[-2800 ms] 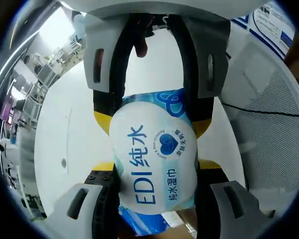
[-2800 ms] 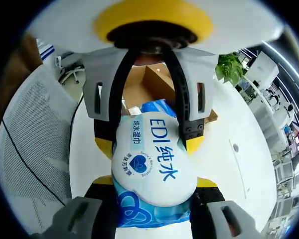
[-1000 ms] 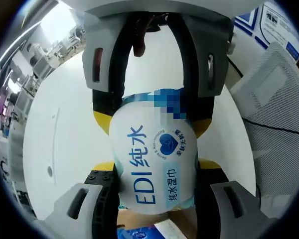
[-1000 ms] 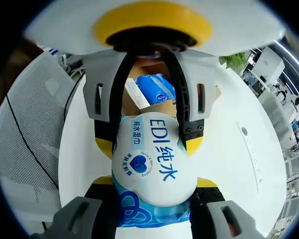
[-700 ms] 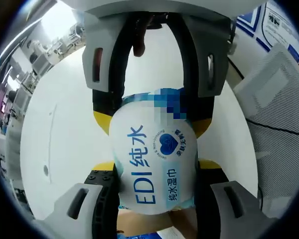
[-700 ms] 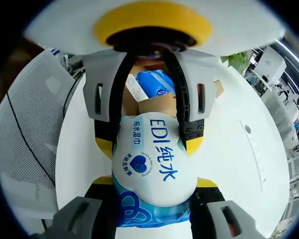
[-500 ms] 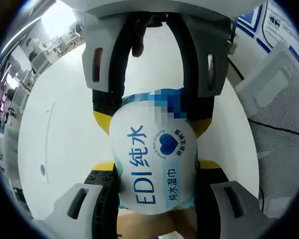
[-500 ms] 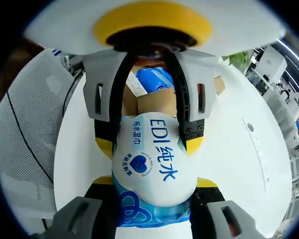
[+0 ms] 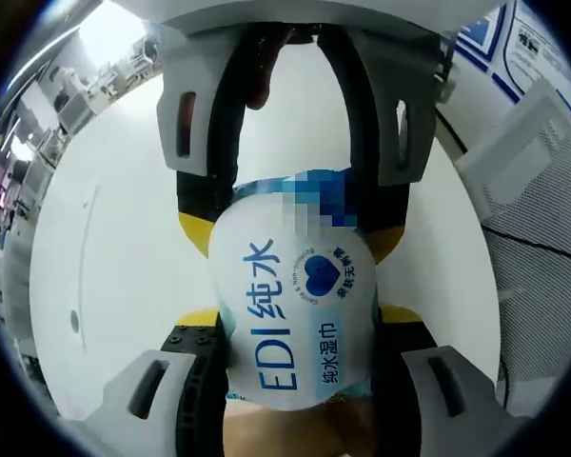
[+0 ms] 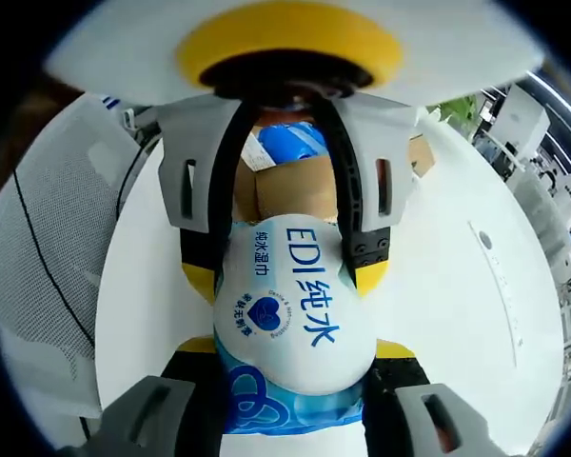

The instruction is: Operate the shoe box by opening the lid, removing the specified soft item, and placing it in the target area until the item is outside and the box remains undamaged.

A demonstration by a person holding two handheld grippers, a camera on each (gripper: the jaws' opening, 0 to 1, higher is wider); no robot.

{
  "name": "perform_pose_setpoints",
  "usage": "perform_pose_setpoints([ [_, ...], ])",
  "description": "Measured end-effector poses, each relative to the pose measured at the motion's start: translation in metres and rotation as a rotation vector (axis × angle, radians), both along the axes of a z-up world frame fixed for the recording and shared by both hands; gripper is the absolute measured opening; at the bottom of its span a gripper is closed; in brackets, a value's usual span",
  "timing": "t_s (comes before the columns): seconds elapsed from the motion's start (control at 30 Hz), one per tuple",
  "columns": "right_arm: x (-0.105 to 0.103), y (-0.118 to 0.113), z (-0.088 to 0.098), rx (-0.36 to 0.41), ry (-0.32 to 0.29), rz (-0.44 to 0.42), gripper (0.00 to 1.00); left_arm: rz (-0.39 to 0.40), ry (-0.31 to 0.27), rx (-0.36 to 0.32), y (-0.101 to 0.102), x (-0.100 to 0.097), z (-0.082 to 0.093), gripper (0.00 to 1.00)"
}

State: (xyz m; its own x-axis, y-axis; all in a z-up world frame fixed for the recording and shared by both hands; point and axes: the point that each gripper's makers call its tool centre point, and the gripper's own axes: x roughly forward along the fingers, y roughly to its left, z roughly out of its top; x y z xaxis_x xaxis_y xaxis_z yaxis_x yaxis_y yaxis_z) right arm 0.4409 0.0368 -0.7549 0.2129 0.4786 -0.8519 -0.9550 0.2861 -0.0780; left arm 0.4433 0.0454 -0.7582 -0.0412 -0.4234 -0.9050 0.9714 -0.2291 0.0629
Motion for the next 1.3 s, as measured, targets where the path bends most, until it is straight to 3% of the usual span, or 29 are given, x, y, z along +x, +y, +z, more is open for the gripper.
perform_pose_setpoints([
  [0.4, -0.003, -0.005, -0.011, 0.009, 0.015, -0.005, 0.54, 0.003, 0.006, 0.004, -0.004, -0.004, -0.009, 0.59],
  [1.3, 0.002, -0.008, -0.017, 0.007, 0.000, -0.020, 0.57, 0.006, -0.009, -0.007, -0.007, 0.001, -0.010, 0.61],
])
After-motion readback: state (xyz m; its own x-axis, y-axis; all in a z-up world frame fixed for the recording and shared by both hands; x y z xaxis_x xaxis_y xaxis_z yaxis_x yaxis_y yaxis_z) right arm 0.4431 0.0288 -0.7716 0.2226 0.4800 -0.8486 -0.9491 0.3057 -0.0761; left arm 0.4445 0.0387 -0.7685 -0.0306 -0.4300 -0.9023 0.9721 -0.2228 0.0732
